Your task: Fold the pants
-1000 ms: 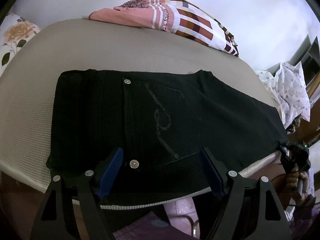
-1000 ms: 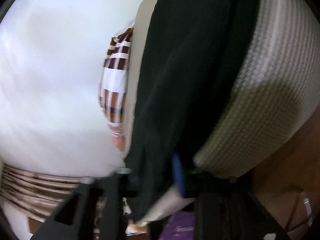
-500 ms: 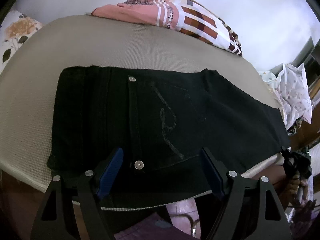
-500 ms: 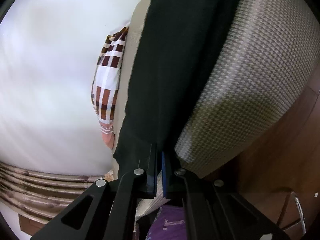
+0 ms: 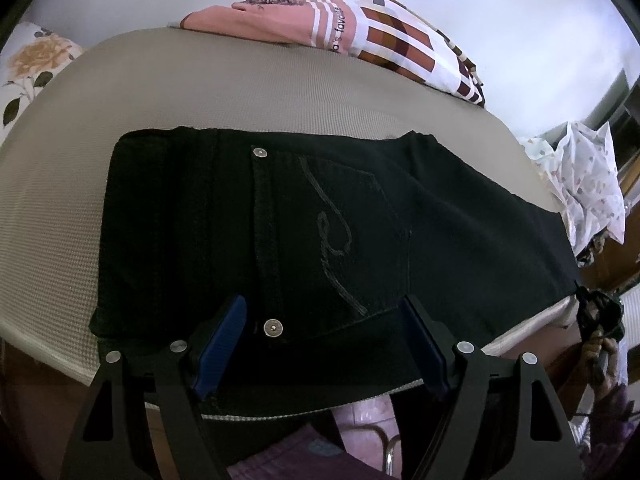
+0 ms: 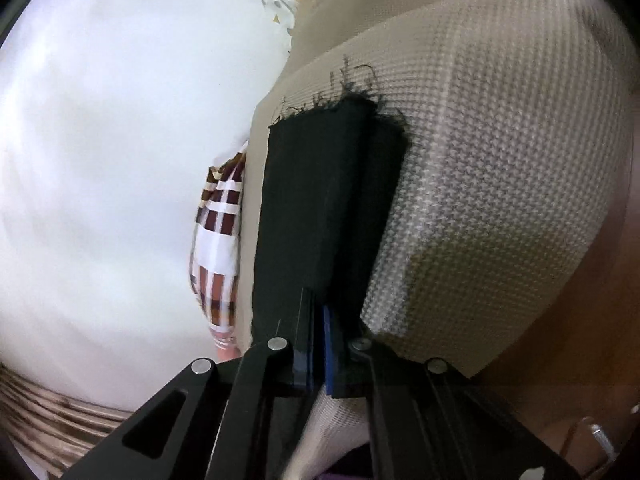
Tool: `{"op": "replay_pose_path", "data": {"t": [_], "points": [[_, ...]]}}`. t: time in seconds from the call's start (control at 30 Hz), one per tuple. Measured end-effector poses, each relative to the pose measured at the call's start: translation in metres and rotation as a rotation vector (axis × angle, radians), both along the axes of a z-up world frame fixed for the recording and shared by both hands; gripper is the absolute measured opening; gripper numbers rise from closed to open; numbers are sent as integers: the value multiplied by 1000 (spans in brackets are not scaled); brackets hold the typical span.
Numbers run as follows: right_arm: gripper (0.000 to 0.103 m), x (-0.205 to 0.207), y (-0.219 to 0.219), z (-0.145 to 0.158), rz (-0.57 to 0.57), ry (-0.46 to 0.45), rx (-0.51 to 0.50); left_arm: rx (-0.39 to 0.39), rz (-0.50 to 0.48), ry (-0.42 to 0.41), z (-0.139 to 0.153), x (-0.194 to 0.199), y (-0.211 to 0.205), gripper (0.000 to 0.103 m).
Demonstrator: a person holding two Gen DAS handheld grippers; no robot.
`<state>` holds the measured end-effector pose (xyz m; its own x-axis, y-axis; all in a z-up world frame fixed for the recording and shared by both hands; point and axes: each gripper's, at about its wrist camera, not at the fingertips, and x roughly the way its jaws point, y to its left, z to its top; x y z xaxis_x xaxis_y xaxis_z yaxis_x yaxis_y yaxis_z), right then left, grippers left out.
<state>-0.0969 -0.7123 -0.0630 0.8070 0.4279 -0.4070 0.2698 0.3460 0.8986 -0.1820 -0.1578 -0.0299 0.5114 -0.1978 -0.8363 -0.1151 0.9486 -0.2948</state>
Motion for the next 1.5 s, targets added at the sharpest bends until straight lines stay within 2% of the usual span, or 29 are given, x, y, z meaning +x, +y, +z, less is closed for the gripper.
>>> {"op": "replay_pose_path", "data": {"t": [0.07, 0.23, 0.3, 0.33, 0.43, 0.5, 0.63, 0.7, 0.8, 0.87, 0.97, 1.07, 1.2, 1.23, 1.33, 1.43, 1.5], "points": [[3, -6, 5, 8, 4, 0, -45, 10, -6, -1, 1, 0, -1, 78], [3, -11, 3, -6, 11, -10, 24, 12, -7, -2, 0, -1, -1, 78], [9, -8, 0, -7, -3, -25, 70, 11, -7, -4, 1, -2, -1, 78], [9, -7, -2, -7, -1, -14, 73, 11, -8, -10, 2, -4, -1, 78], [11, -3, 0, -3, 12, -14, 51, -2, -9, -27, 6, -9, 2, 79], [5, 0, 3, 3, 22, 9, -27, -23, -5, -46, 11, -15, 8, 78], [4, 2, 4, -1, 14, 1, -35, -53, 64, -110, 29, -39, 37, 79], [4, 1, 3, -2, 13, -5, -22, -89, 141, -124, 35, -55, 64, 79], [3, -1, 2, -5, 10, -10, -10, -148, 222, -103, 31, -71, 100, 78], [1, -4, -2, -12, 0, -20, 35, -200, 249, -62, 21, -81, 120, 77], [1, -7, -3, -19, -18, -30, 94, -265, 217, -46, 13, -88, 122, 77], [1, -7, -1, -14, -11, -19, 52, -252, 161, -46, 12, -84, 109, 77], [1, -8, 0, -13, -14, -14, 53, -297, 149, -51, 7, -74, 105, 77], [1, -8, 0, -13, -13, -13, 53, -281, 143, -46, 7, -72, 103, 74], [1, -8, 0, -13, -16, -10, 51, -117, 121, 32, -1, -58, 90, 39], [1, -8, 0, -14, -19, -12, 57, -154, 130, 44, -7, -57, 96, 36], [1, -7, 0, -14, -19, -11, 54, -135, 121, 38, -3, -56, 94, 34]]}}
